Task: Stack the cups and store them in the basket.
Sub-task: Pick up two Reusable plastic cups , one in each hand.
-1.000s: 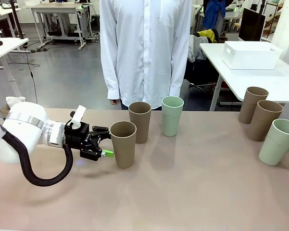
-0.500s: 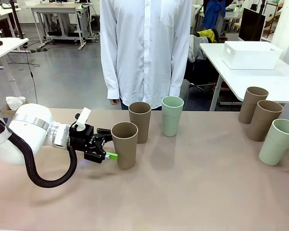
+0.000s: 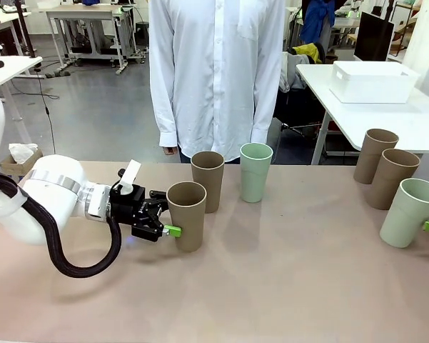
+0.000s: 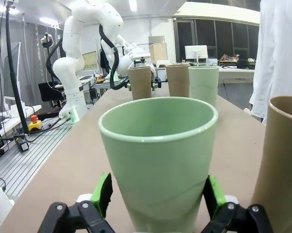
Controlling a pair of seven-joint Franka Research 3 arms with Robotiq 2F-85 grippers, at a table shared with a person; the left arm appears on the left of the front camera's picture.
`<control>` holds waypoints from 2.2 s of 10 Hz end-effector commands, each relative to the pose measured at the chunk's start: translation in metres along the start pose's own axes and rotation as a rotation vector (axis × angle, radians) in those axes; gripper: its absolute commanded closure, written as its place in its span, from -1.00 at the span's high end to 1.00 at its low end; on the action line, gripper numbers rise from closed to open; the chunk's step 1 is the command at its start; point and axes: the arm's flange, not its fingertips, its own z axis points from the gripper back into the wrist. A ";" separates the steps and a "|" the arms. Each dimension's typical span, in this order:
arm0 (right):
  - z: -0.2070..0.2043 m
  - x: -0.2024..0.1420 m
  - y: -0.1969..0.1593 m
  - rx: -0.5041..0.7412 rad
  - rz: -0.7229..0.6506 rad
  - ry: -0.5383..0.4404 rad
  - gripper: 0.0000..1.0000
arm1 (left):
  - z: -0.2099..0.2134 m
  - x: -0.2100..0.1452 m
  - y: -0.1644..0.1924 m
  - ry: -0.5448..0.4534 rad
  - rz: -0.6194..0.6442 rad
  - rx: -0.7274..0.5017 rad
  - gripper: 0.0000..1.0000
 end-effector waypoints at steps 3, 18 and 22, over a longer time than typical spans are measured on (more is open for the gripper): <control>-0.019 0.005 0.001 -0.036 0.016 0.004 1.00 | -0.023 -0.011 0.005 -0.002 -0.014 -0.017 1.00; -0.034 -0.018 -0.001 0.028 0.010 0.003 1.00 | -0.035 -0.014 0.011 -0.055 0.012 -0.031 1.00; -0.032 -0.017 0.000 0.021 0.020 -0.011 0.62 | -0.034 -0.012 0.010 -0.078 -0.009 -0.022 1.00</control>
